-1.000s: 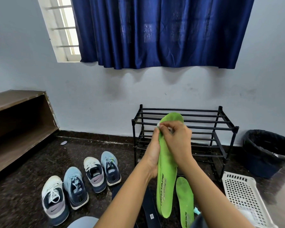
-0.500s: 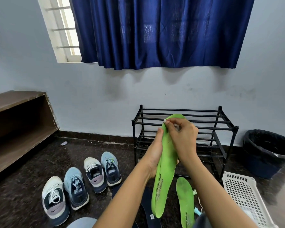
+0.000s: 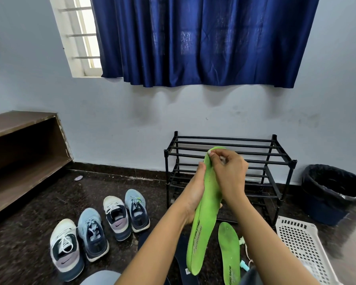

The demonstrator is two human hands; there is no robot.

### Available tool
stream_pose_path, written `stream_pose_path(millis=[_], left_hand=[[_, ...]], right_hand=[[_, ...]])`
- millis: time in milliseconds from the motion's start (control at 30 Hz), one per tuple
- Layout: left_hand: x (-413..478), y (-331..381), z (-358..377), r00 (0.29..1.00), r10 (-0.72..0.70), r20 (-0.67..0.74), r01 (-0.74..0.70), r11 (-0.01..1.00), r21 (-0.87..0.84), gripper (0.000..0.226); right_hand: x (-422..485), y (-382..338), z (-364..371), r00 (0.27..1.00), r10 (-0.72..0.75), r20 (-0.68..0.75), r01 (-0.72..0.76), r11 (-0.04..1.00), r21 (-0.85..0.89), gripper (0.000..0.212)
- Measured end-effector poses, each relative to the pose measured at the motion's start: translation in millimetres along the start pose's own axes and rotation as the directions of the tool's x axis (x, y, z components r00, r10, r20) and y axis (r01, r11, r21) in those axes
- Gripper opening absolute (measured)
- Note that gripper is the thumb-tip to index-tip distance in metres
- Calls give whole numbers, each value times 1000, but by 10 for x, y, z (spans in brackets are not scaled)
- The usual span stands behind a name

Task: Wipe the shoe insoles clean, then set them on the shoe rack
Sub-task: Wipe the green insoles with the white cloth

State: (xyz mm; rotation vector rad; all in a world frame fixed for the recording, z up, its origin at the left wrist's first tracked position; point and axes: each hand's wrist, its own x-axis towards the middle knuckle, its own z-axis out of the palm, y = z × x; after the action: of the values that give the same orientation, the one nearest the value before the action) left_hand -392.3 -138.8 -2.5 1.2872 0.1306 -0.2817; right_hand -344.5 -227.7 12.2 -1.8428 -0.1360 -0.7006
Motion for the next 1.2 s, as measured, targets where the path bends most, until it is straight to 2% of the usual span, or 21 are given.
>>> stream_pose_path(millis=[267,367,567,833,1000,1133,1200], left_hand=[[11,82,-131,999,1,-46,-4,997,-76,70],[-18,83,-118,1000,9,-30,-12,997,-79,69],[-52,25,-31,1000,-2,13,2,1000,-12,70],[-28,77,-143,999,-1,-47,-2,997,-75,72],[-45,51,-97,999,3,-41,-6,998,-61,69],[-72,-1,-23,1000,-18,-16,18,1000,-25,70],[-66,5,-48,1000,-13,-19,13,1000,-25,70]], right_hand=[[-245,-28,86,986,-35,161,31,999,26,7],[-210,-19,84,987,-66,144,67,998,4,6],[-51,28,62,999,-26,-32,26,1000,-11,9],[-272,14,130,986,-101,133,101,995,7,7],[-162,8,105,989,-137,57,141,987,-76,6],[-60,19,40,998,-64,-10,63,994,-94,8],[-95,15,48,997,-78,-1,77,994,-79,8]])
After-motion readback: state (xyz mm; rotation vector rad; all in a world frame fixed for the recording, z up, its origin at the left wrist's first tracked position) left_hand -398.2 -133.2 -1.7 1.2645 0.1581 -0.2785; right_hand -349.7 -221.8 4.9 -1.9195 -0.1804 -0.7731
